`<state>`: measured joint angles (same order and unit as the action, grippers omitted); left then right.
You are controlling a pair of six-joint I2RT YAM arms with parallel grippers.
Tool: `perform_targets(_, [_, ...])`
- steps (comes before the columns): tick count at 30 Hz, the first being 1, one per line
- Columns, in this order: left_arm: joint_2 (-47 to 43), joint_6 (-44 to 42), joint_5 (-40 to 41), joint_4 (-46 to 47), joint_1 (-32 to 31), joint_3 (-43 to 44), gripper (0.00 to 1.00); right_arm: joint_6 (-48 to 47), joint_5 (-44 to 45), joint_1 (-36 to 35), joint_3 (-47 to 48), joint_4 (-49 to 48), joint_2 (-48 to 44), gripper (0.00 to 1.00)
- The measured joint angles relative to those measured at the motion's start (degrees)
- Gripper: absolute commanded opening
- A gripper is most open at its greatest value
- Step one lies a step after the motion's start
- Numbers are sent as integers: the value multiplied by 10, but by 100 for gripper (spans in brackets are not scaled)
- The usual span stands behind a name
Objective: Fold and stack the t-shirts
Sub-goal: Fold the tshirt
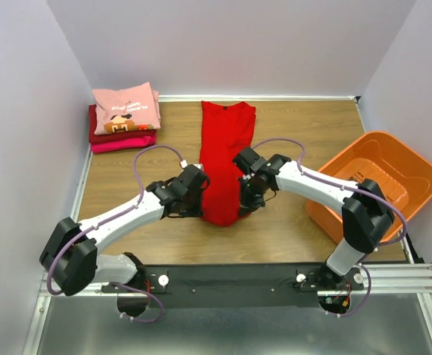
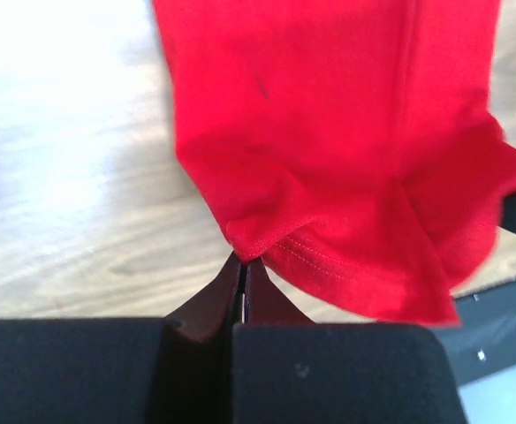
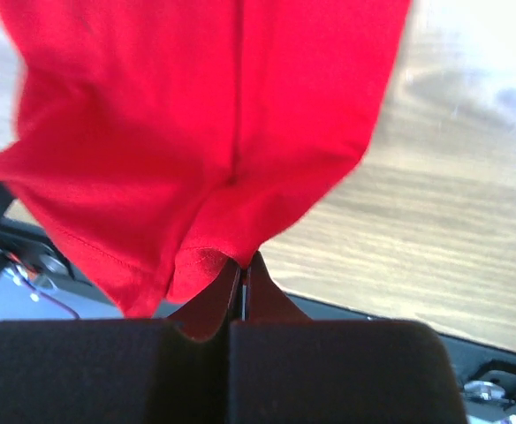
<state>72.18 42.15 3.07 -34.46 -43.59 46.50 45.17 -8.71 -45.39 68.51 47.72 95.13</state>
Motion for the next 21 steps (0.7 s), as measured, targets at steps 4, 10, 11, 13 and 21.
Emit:
perform_targets(4, [23, -19, 16, 1, 23, 18, 0, 0, 30, 6, 42, 6, 20, 1])
perform_targets(10, [63, -54, 26, 14, 62, 50, 0, -7, 80, 21, 99, 12, 63, 0])
perform_targets(11, [69, -59, 26, 17, 67, 55, 0, -9, 86, 25, 106, 12, 69, 1])
perform_targets(13, [86, -69, 25, 24, 77, 68, 0, -16, 100, 33, 122, 15, 82, 1])
perform_targets(21, [175, -97, 25, 57, 102, 151, 0, -49, 147, 71, 186, 17, 132, 1])
